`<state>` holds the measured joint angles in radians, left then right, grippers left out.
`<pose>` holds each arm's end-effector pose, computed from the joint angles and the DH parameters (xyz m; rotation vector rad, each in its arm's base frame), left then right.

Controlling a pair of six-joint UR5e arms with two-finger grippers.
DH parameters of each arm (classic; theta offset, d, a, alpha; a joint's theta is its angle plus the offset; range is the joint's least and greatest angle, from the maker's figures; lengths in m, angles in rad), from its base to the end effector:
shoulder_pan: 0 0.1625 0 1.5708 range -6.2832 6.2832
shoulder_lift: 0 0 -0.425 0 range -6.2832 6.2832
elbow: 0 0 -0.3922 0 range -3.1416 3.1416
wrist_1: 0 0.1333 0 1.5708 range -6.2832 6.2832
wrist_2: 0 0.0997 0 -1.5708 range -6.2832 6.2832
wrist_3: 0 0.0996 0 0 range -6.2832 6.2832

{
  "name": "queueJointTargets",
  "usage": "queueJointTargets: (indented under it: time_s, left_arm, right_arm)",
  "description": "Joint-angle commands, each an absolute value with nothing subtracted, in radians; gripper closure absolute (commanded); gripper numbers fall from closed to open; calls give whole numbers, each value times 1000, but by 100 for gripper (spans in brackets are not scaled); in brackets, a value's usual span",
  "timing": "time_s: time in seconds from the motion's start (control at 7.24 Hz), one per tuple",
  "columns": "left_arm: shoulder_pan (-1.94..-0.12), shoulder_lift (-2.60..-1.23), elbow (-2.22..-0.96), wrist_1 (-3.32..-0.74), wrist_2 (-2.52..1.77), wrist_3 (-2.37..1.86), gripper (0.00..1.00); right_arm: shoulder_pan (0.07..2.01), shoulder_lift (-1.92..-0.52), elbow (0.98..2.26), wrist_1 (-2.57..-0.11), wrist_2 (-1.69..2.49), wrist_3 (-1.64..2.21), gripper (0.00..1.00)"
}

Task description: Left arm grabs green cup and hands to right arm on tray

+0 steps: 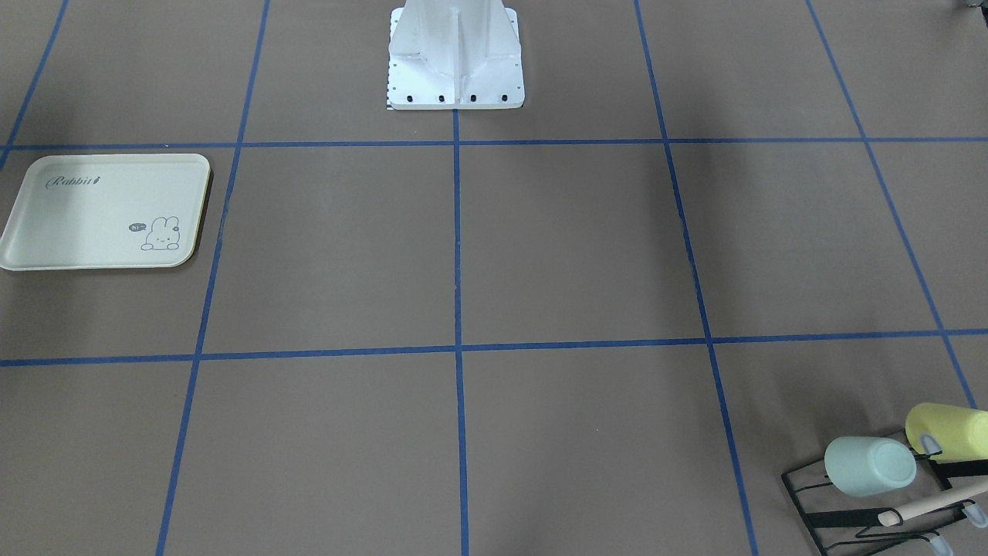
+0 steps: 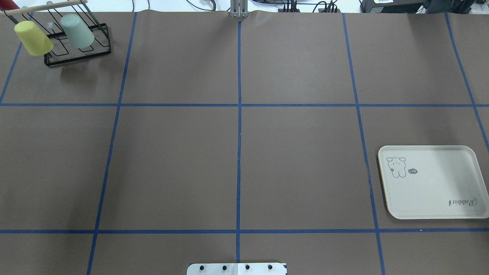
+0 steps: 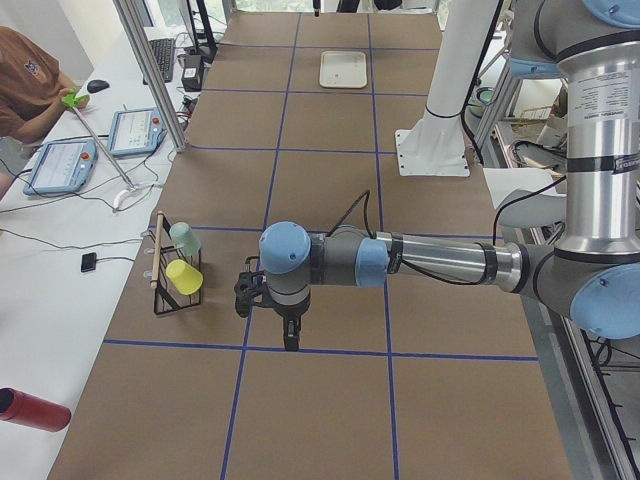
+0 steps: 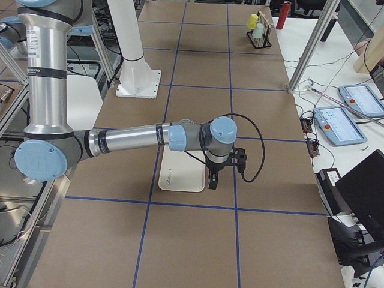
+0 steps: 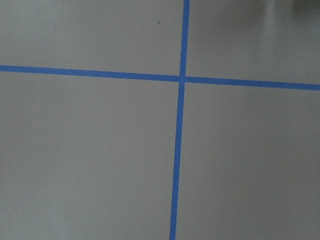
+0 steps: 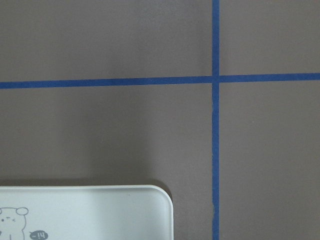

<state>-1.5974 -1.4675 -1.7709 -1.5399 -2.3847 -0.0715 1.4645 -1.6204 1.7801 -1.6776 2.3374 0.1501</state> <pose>-0.0729 -0.4487 0.6090 0.0440 0.8149 -0.0658 0.0140 -0.4737 0.5910 -0.0481 -0.7666 0.0213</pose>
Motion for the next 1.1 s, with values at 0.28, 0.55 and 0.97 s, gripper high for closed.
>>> queueJointTargets:
  time_s: [0.28,0.55,0.97]
  left_arm:
    - [-1597,-1428,-1773,-1649,-2388,-72,0]
    - [-1579,-1428,-1772,-1663,-2396,-72,0]
    - [-1499,-1507,-1775,-1655,-2439,-112,0]
  right_arm:
    - [1471,-1631,1790,-1672,2330,164,0]
    - [1471,-1631,1790,-1672,2335,164,0]
    - [1467,-1628,1790,-1672,2351,166,0]
